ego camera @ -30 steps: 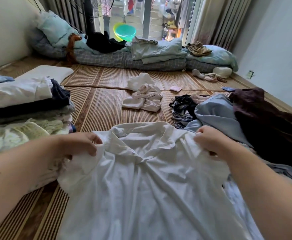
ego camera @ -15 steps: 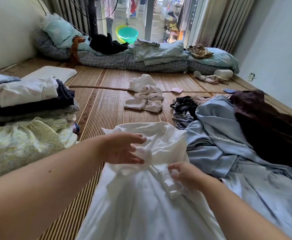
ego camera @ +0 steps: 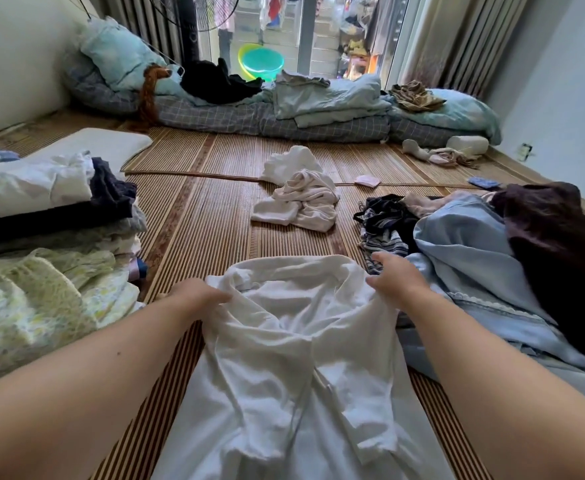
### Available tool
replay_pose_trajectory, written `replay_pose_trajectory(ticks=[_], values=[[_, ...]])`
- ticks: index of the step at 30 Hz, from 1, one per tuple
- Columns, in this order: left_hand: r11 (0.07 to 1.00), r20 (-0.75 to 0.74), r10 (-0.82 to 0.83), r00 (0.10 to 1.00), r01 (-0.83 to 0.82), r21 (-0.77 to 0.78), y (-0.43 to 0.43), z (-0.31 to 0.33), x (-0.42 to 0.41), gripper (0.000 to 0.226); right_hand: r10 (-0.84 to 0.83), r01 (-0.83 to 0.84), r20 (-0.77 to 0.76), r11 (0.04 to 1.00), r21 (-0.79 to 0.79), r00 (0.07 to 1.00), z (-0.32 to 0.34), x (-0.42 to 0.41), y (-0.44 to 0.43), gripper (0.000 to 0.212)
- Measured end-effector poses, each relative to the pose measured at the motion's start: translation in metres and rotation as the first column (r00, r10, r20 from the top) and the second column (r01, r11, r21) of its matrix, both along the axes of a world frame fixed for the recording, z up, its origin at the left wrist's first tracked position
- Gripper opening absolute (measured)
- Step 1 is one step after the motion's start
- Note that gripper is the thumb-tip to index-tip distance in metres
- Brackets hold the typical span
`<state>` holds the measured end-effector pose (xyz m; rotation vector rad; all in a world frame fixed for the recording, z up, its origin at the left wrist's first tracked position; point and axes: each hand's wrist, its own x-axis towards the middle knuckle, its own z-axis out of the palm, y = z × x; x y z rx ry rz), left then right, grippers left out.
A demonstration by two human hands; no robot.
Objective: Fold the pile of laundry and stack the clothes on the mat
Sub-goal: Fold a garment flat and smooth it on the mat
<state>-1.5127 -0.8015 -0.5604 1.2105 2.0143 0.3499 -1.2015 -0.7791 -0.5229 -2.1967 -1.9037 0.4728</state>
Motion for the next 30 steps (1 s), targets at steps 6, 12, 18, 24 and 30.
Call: replay_pose_trajectory(ticks=[6,12,18,24,30], values=[[0.949,-0.252,-0.270,0.929,0.301,0.091,0.040,-0.010,0.005,0.051,0.178,-0.110,0.286,0.965,-0.237,0.942,-0.012,-0.013,0.046,0.046],[0.951,0.136,-0.296,0.946,0.305,-0.054,0.060,0.000,0.012,0.038,0.209,-0.135,0.201,0.935,-0.327,0.957,-0.026,-0.018,0.060,0.024],[0.949,-0.366,-0.197,0.910,0.271,0.162,0.081,0.021,0.004,0.018,0.144,-0.122,0.164,0.983,-0.138,0.976,0.000,-0.023,0.076,0.025],[0.888,-0.363,-0.112,0.925,0.257,0.381,0.095,0.076,-0.005,0.027,0.016,-0.013,-0.033,0.994,0.106,0.999,0.043,-0.031,0.084,0.027],[0.779,-0.242,-0.050,0.969,0.189,0.597,0.066,0.124,0.001,0.020,-0.103,0.199,-0.331,0.941,0.272,0.938,0.072,-0.029,0.063,0.029]])
